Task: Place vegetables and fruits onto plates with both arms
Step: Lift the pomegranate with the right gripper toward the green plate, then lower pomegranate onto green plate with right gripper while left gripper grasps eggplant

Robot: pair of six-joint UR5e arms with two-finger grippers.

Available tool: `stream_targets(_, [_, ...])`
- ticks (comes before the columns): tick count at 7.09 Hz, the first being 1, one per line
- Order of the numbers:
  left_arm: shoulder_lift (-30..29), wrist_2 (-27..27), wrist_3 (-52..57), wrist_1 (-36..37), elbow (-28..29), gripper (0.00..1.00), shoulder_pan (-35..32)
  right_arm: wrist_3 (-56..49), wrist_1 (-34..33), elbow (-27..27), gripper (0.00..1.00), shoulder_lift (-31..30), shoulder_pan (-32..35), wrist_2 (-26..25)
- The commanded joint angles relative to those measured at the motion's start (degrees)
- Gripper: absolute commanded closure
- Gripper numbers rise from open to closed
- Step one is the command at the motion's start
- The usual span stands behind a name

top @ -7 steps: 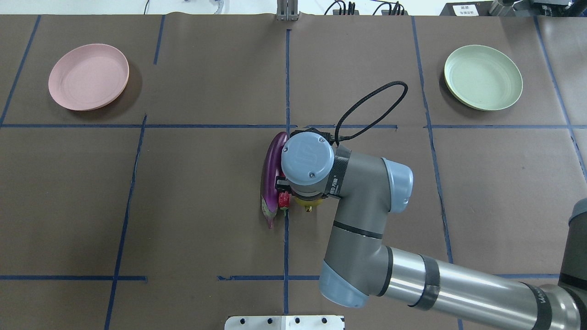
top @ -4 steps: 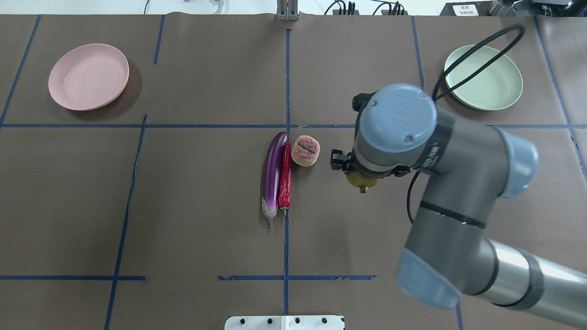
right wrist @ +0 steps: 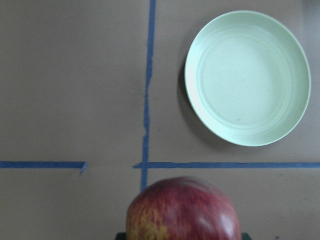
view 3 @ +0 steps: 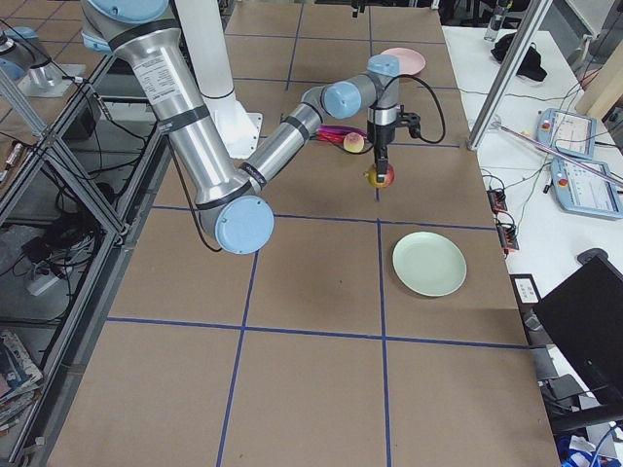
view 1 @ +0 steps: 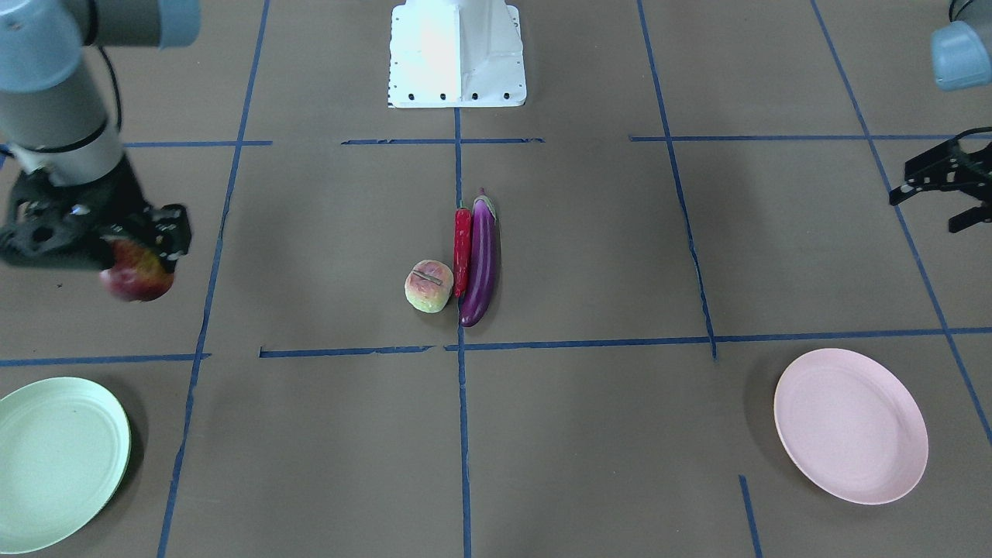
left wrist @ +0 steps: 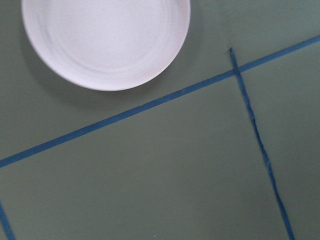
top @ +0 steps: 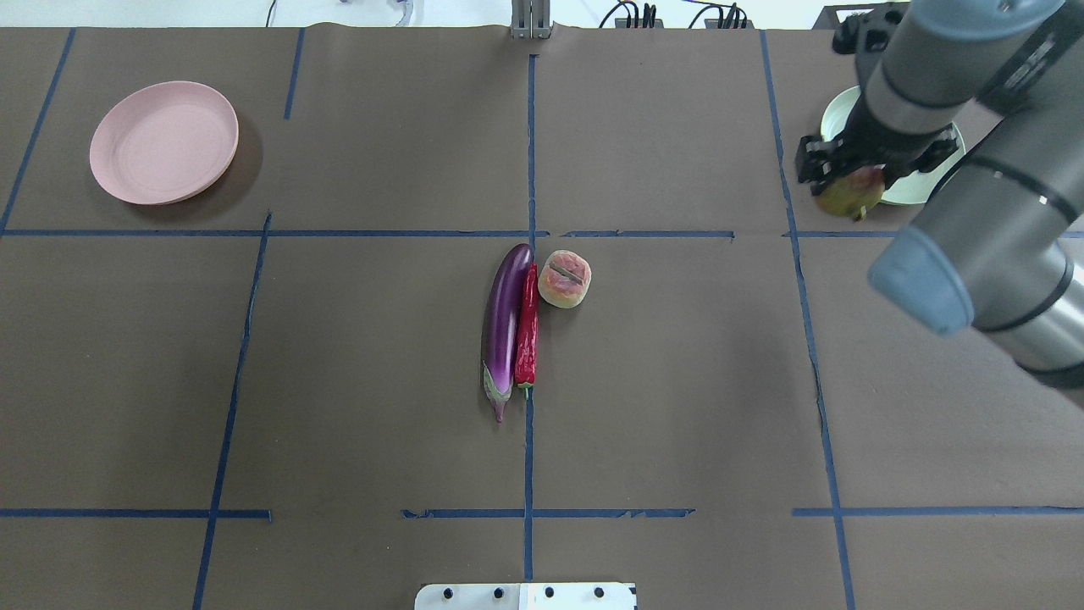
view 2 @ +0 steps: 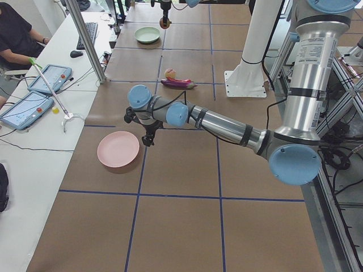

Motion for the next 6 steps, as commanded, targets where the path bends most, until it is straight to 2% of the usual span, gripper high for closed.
stream_targets(1, [-8.6,2.4,-15.1,-1.3,-0.6,0.0,12.4,-9.7,17.2,-18.7,0.99,0.3,8.5,4.3])
stream_targets(2, [-13.6,5.7,-23.1,-1.9,-0.7,0.0,17.5,-10.7,24.7,-26.2,0.99,0.4,9.2,4.5])
stream_targets(3, [-17.8,9.4,-28.8,-2.0,-0.6,0.0,22.5,-11.3,29.3,-31.3,0.99,1.4,9.3,4.4])
stream_targets(4, [-20.2,13.6,-29.2,-2.0,-0.5,0.0,26.9,-11.5,30.3,-33.5,0.98,1.7,9.1,4.5])
stream_targets(5, [-25.0,22.2,-31.1,-1.9,2.0,0.0,34.7,-11.4,30.3,-34.5,0.97,2.0,8.5,4.5])
stream_targets(6, [-27.4,32.4,-33.6,-2.2,4.6,0.0,38.1,-11.4,30.4,-35.3,0.92,2.2,7.3,4.4])
